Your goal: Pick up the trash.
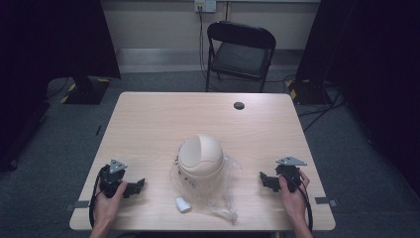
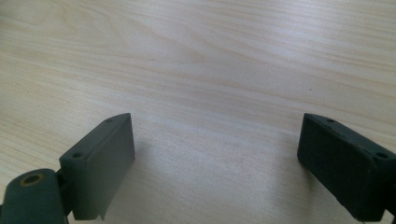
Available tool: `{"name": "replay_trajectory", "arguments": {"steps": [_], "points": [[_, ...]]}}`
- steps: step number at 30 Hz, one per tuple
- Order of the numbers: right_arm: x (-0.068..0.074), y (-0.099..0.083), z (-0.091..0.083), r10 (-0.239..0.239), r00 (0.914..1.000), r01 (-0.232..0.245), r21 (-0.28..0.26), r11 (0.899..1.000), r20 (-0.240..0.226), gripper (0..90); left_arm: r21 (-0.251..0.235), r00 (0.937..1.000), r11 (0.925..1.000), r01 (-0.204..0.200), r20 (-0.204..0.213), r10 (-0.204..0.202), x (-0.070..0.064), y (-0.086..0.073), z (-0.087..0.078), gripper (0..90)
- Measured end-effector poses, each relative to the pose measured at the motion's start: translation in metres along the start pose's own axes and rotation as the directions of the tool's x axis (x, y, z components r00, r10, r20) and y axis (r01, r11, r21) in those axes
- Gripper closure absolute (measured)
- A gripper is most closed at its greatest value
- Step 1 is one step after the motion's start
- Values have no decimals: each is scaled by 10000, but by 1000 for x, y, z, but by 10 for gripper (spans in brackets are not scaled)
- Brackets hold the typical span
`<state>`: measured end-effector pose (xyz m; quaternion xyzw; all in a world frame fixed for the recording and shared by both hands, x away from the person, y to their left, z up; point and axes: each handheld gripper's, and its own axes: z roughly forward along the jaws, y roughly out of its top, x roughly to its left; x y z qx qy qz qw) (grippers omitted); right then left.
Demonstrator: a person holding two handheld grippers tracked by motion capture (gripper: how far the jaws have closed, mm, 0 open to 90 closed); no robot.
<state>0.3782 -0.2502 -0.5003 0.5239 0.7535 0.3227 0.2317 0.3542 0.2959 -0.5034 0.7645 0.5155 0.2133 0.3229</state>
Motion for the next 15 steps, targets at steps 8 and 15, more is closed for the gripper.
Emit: {"name": "replay_trajectory", "arguments": {"steps": [8,15], "points": [[0,0,0,-2,10000,2,-2,10000,3,103,-172,9993,9996,210,-314,-216,2,4,-4,194],[0,0,0,-4,10000,4,0,10000,17,103,-1250,9946,9870,1015,-104,-1036,12,5,-18,186]]}}
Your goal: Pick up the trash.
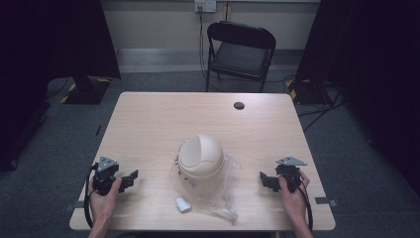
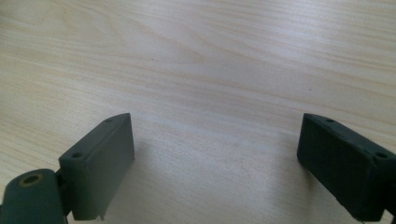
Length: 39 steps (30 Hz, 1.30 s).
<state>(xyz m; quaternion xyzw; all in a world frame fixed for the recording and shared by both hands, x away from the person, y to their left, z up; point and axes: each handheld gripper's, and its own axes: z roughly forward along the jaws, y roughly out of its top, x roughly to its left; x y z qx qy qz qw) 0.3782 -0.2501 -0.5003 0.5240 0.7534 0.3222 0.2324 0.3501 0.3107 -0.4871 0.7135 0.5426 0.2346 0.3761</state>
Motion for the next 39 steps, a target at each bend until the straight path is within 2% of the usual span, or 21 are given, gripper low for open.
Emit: {"name": "replay_trajectory", "arguments": {"steps": [8,9,10,11,15,16,18,21,22,24,25,26,27,28,30,31,33,34,36,37,39], "points": [[0,0,0,3,10000,-3,-1,10000,29,102,-431,9977,9988,-225,637,252,-13,21,-12,215],[0,0,0,3,10000,-3,-3,10000,28,102,-499,9940,9967,-648,845,688,-18,28,-14,216],[0,0,0,3,10000,-3,-3,10000,28,102,-499,9940,9967,-648,845,688,-18,28,-14,219],[0,0,0,11,10000,-11,2,10000,27,102,-659,9885,9975,-268,1471,363,-21,34,-13,222],[0,0,0,4,10000,-4,-1,10000,29,102,-774,9825,9932,-867,1582,981,-32,44,-14,247],[0,0,0,12,10000,-12,4,10000,29,103,-827,9727,9915,-1006,2015,1155,-37,50,-15,253],[0,0,0,12,10000,-12,3,10000,28,102,-1079,9699,9916,-713,2247,942,-40,53,-15,256],[0,0,0,17,10000,-17,2,10000,36,103,-1021,9562,9847,-1413,2433,1625,-53,63,-14,258],[0,0,0,17,10000,-17,2,10000,36,103,-1021,9562,9847,-1413,2433,1625,-53,63,-14,258],[0,0,0,11,10000,-11,4,10000,27,103,-962,9451,9808,-1696,2662,1896,-58,66,-15,258],[0,0,0,37,10000,-37,4,10000,35,103,-1079,9413,9838,-1430,2922,1689,-60,68,-16,256],[0,0,0,37,10000,-37,4,10000,35,103,-1079,9413,9838,-1430,2922,1689,-60,68,-16,256],[0,0,0,0,10000,0,7,10000,25,103,-1243,9310,9816,-1450,3187,1779,-62,72,-19,256],[0,0,0,0,10000,0,7,10000,25,103,-1243,9310,9816,-1450,3187,1779,-62,72,-19,256],[0,0,0,1,10000,-1,4,10000,27,103,-1445,9186,9762,-1616,3396,2023,-69,82,-22,256],[0,0,0,1,10000,-1,4,10000,27,103,-1445,9186,9762,-1616,3396,2023,-69,82,-22,257],[0,0,0,14,10000,-14,0,10000,26,103,-1407,9064,9689,-2037,3469,2409,-77,91,-22,257],[0,0,0,10,10000,-10,3,10000,27,103,-1492,8907,9649,-2163,3747,2576,-82,99,-22,257],[0,0,0,12,10000,-12,1,10000,26,103,-1566,8875,9633,-2180,3788,2624,-85,103,-22,257],[0,0,0,1,10000,-1,5,10000,26,103,-1620,8803,9591,-2320,3845,2778,-90,109,-20,256],[0,0,0,16,10000,-16,2,10000,28,103,-1580,8784,9588,-2361,3873,2801,-92,112,-19,252]]}}
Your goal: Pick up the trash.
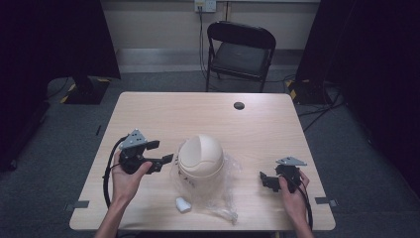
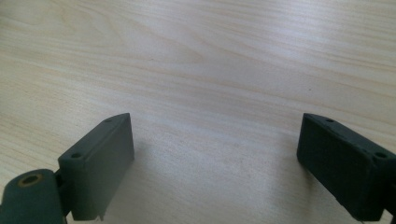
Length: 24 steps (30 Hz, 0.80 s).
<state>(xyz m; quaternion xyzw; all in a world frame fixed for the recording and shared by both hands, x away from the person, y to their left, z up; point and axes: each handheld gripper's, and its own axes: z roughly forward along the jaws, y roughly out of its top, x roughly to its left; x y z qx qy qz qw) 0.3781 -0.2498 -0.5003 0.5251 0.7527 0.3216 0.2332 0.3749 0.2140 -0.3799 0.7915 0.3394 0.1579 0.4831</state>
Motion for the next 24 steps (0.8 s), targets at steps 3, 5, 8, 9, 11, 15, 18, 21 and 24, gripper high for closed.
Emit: {"name": "replay_trajectory", "arguments": {"steps": [3,5,8,9,11,15,18,21,24], "points": [[0,0,0,7,10000,-7,6,10000,0,103,-72,9998,10000,44,175,-43,-2,9,6,245],[0,0,0,18,10000,-18,1,10000,7,103,-53,9999,10000,-12,141,12,-3,11,7,245],[0,0,0,-2,10000,2,-1,10000,0,103,-30,9996,9998,-175,215,175,-6,16,12,242],[0,0,0,6,10000,-6,-4,10000,7,103,203,9994,9993,-305,178,301,-6,19,16,241],[0,0,0,16,10000,-16,2,10000,7,103,257,9995,9995,-183,254,177,-5,19,22,242],[0,0,0,10,10000,-10,-6,10000,8,103,462,9997,9988,-170,174,162,-4,18,31,242],[0,0,0,-5,10000,5,-1,10000,-1,103,700,9998,9975,-91,184,78,-2,17,41,238],[0,0,0,8,10000,-8,-6,10000,7,103,750,9999,9971,-90,143,79,-3,18,45,236],[0,0,0,8,10000,-8,5,10000,7,103,948,9997,9952,-227,-50,232,-3,20,52,234]]}}
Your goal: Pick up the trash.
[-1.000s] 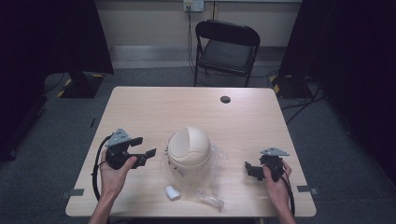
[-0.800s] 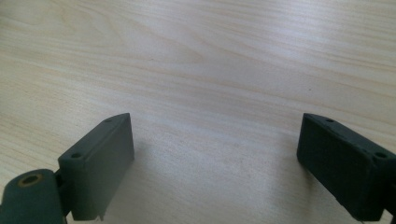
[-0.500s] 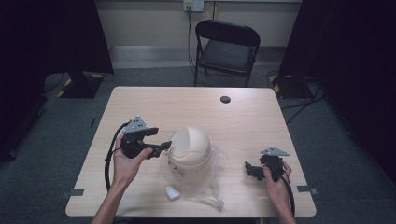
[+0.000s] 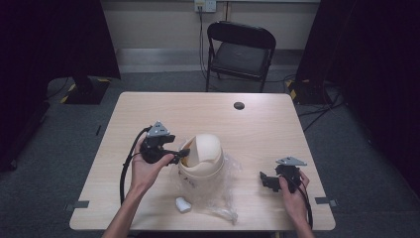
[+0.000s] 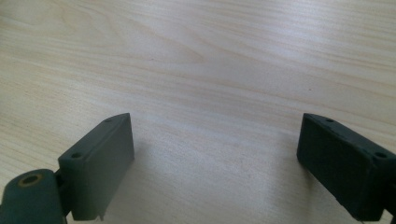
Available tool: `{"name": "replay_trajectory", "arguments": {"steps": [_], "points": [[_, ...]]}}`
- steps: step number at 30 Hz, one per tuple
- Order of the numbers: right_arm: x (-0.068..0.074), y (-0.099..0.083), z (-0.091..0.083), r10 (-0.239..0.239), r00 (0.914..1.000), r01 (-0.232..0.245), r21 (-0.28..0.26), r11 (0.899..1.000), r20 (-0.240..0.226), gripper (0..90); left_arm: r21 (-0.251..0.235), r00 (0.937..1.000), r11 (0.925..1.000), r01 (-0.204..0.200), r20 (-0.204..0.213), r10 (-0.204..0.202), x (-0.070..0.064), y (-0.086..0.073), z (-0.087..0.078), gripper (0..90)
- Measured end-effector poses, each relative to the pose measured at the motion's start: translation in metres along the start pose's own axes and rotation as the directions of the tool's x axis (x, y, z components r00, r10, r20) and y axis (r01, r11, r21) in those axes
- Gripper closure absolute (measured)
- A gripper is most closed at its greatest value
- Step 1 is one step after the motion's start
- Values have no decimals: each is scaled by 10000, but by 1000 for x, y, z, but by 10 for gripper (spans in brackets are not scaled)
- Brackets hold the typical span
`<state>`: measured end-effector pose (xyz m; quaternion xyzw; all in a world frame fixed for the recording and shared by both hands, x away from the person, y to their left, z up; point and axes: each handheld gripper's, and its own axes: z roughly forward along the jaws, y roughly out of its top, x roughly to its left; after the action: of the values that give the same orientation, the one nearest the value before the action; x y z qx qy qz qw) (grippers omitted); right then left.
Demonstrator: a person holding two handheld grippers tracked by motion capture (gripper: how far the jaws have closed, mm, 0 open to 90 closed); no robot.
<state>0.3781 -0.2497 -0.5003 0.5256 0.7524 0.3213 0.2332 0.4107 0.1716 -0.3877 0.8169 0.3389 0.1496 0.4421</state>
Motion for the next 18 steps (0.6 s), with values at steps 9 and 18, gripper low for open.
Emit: {"name": "replay_trajectory", "arguments": {"steps": [9,18], "points": [[0,0,0,-25,10000,25,-4,10000,-7,103,392,9988,9982,451,-215,-443,1,0,14,241],[0,0,0,-12,10000,12,-4,10000,-11,103,631,9998,9978,176,-19,-175,2,1,22,233]]}}
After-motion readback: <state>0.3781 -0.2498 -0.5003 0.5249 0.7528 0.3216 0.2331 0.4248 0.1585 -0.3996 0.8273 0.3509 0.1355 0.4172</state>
